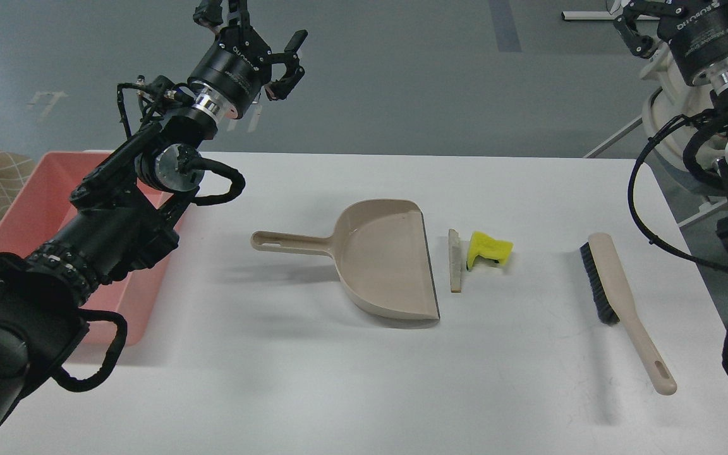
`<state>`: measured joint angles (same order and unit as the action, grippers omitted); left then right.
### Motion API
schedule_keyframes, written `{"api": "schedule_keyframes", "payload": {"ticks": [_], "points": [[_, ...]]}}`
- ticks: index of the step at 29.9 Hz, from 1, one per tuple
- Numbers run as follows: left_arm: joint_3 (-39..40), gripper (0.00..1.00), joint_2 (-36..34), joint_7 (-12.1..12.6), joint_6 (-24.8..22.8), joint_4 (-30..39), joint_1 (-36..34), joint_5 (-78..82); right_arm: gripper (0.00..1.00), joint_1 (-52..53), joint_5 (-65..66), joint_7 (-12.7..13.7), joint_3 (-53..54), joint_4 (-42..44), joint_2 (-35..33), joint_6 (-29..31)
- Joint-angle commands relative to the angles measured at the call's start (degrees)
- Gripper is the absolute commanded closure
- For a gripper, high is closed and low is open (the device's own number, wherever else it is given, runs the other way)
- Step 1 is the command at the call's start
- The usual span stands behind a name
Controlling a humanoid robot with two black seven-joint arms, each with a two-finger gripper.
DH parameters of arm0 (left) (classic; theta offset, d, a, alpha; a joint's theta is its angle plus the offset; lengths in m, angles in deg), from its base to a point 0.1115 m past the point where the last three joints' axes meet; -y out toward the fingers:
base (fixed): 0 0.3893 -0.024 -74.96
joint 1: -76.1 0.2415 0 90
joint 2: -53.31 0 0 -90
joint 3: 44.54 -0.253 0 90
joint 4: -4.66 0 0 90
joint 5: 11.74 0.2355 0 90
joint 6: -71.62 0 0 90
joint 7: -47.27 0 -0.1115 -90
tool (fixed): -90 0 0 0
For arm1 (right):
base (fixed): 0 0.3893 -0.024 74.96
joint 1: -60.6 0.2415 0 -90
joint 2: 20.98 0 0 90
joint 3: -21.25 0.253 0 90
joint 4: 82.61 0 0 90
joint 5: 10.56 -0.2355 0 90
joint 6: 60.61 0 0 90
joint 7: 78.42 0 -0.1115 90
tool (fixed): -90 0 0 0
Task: Sweep and dump garbage into bin
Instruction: 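Lower the left gripper from above the pink bin toward the dustpan handle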
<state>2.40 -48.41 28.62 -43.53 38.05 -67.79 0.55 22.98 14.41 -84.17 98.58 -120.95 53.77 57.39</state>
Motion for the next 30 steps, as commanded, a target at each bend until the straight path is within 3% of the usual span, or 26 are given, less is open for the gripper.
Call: {"api": "schedule_keyframes", "payload": {"ticks": [1,6,30], "points": [[-0.35,0.02,-0.06,-0.07,0.27,0.1,-0.42,0.28,0.0,0.01,0.08,-0.06,0.01,-0.07,0.31,0.0],[-0.71,0.02,-0.24,0.72,0.35,-0.25,-0.77,0.02,0.0,0.01,-0.01,0.03,0.01,-0.16,0.83,0.0],[-0.97,0.02,-2.35,0.11,-0.7,-3.24,0.19,0.81,0.0,-5.35,0.08,0.56,-0.07,-1.13,0.22,0.0]]}}
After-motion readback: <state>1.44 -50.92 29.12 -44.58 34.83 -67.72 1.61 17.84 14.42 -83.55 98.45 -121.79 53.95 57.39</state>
